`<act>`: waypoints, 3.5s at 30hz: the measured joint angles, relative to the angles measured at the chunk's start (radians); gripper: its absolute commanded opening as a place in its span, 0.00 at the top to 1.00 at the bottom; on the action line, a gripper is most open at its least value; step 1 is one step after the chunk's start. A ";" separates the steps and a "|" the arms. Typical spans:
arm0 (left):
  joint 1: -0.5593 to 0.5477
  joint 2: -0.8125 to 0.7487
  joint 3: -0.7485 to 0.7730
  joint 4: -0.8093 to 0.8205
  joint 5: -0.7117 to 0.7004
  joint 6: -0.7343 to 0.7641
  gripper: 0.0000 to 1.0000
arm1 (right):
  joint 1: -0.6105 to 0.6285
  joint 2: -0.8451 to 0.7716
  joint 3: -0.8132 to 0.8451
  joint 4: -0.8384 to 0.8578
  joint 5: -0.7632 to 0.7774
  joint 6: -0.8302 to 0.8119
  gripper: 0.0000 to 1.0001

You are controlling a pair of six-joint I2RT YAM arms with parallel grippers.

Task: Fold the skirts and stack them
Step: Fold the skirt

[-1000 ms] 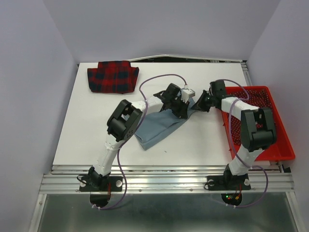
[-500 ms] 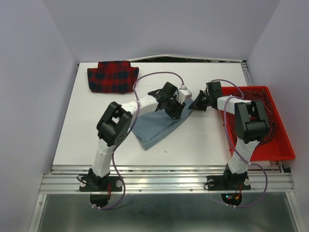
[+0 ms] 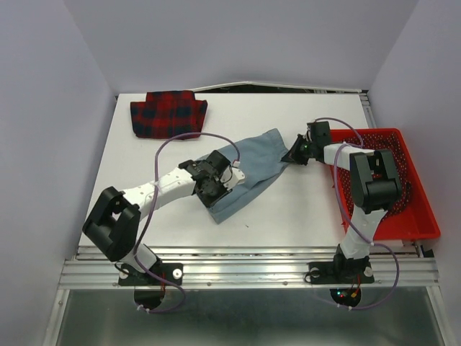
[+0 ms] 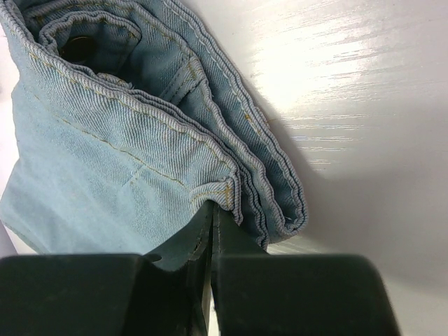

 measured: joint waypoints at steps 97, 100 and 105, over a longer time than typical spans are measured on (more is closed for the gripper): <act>-0.192 0.161 0.037 -0.042 0.145 0.015 1.00 | 0.006 -0.010 -0.001 0.002 0.070 -0.011 0.99; -0.193 0.234 0.032 -0.002 0.172 -0.004 0.99 | 0.006 -0.012 -0.005 0.006 0.073 -0.011 0.99; -0.192 0.251 0.021 0.023 0.178 -0.020 1.00 | 0.006 -0.014 -0.008 0.010 0.083 -0.019 0.99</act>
